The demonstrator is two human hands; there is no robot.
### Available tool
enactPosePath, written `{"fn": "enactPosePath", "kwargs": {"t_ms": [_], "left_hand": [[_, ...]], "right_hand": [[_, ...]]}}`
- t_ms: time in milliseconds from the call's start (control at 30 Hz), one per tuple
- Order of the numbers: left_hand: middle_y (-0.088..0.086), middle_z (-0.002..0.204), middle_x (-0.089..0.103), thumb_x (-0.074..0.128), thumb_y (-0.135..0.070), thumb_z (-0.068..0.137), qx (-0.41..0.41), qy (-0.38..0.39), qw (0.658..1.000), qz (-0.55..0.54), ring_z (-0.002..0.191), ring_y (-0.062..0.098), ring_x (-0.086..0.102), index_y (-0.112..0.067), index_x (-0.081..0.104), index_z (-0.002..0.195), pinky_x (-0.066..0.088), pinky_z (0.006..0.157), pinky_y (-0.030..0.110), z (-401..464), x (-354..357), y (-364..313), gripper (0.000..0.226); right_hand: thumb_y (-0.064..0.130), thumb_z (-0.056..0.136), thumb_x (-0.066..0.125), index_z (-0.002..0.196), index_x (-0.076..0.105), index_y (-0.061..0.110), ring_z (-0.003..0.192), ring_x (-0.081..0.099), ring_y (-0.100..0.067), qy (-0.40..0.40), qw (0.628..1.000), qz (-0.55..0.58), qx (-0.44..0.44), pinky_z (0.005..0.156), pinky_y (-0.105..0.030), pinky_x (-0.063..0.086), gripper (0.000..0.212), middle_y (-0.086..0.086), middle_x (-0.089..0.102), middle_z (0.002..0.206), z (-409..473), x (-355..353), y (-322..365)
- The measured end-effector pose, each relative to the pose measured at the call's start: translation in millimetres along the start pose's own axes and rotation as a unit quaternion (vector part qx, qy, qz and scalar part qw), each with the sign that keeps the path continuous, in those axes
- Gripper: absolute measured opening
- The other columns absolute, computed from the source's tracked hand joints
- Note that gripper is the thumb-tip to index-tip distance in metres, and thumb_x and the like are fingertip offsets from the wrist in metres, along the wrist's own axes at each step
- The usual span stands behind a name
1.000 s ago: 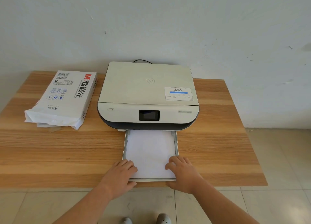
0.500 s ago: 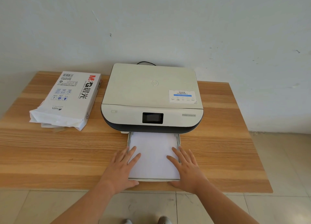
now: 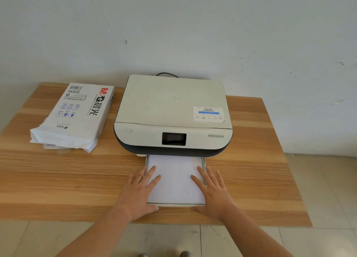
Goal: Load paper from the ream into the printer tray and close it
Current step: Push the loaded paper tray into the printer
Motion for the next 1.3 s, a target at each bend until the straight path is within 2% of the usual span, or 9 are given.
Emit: {"fn": "enactPosePath", "kwargs": {"t_ms": [300,533,600,733,867,1067,1167,1300], "left_hand": [[-0.001,0.149,-0.036,0.044,-0.072,0.081,-0.009,-0.002,1.0,0.003,0.135,0.019,-0.033,-0.034,-0.013,0.148,-0.009,0.116,0.049,10,-4,3,0.096],[0.0,0.151,-0.038,0.047,-0.072,0.08,-0.026,-0.016,0.999,0.008,0.138,0.022,-0.034,-0.034,-0.013,0.148,-0.013,0.116,0.05,19,-8,7,0.098],[-0.003,0.149,-0.043,0.049,-0.073,0.078,-0.026,-0.026,0.999,0.004,0.139,0.022,-0.034,-0.033,-0.011,0.147,-0.013,0.115,0.051,22,-7,9,0.1],[-0.003,0.145,-0.047,0.05,-0.073,0.076,-0.025,-0.041,0.999,0.019,0.14,0.024,-0.032,-0.033,-0.012,0.146,-0.009,0.114,0.054,29,-8,14,0.102],[0.0,0.14,-0.052,0.044,-0.072,0.081,-0.029,-0.028,0.999,0.028,0.137,0.026,-0.038,-0.033,-0.027,0.139,-0.012,0.114,0.054,33,-13,15,0.1],[0.002,0.142,-0.05,0.046,-0.072,0.081,-0.022,-0.042,0.998,0.047,0.139,0.028,-0.034,-0.032,-0.024,0.141,-0.012,0.115,0.055,42,-16,20,0.101],[0.002,0.148,-0.044,0.051,-0.073,0.077,-0.026,-0.062,0.997,0.049,0.14,0.028,-0.031,-0.032,-0.014,0.146,-0.012,0.114,0.056,46,-16,23,0.103],[0.005,0.152,-0.036,0.05,-0.076,0.075,-0.039,-0.071,0.995,0.063,0.141,0.03,-0.028,-0.031,-0.014,0.146,-0.01,0.114,0.059,50,-19,25,0.106]], "right_hand": [[0.072,0.081,0.045,0.151,-0.011,0.037,0.14,-0.035,-0.025,-0.001,1.0,-0.003,0.014,0.113,-0.052,-0.017,0.097,0.0,-0.028,0.158,10,-5,-3],[0.069,0.08,0.053,0.15,-0.01,0.036,0.141,-0.034,-0.026,-0.019,0.999,0.0,0.026,0.113,-0.051,-0.017,0.1,-0.003,-0.027,0.158,20,-13,-4],[0.069,0.081,0.052,0.15,-0.012,0.036,0.14,-0.035,-0.027,-0.016,1.0,-0.001,0.026,0.113,-0.051,-0.017,0.1,-0.002,-0.031,0.156,23,-16,-5],[0.068,0.08,0.054,0.15,-0.013,0.036,0.14,-0.035,-0.028,-0.022,0.999,0.008,0.037,0.113,-0.052,-0.017,0.102,-0.003,-0.031,0.156,27,-20,-6],[0.067,0.082,0.053,0.148,-0.019,0.035,0.139,-0.036,-0.029,-0.017,0.999,-0.006,0.041,0.115,-0.053,-0.015,0.103,-0.004,-0.034,0.155,32,-23,-6],[0.063,0.078,0.061,0.152,-0.006,0.031,0.142,-0.031,-0.031,-0.031,0.999,-0.007,0.037,0.117,-0.056,-0.007,0.104,-0.006,-0.026,0.158,41,-30,-5],[0.064,0.079,0.06,0.151,-0.011,0.032,0.141,-0.033,-0.031,-0.032,0.999,-0.022,0.039,0.117,-0.058,-0.008,0.106,-0.007,-0.028,0.158,45,-32,-8],[0.065,0.08,0.057,0.149,-0.019,0.032,0.139,-0.036,-0.031,-0.032,0.998,-0.037,0.04,0.116,-0.058,-0.01,0.107,-0.007,-0.034,0.155,50,-35,-12]]}}
Point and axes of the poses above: each hand's wrist, its own z-axis towards the middle knuckle, its own x-axis out of the palm, y = z × x, the point moved 3 cm from there along z, towards the middle knuckle
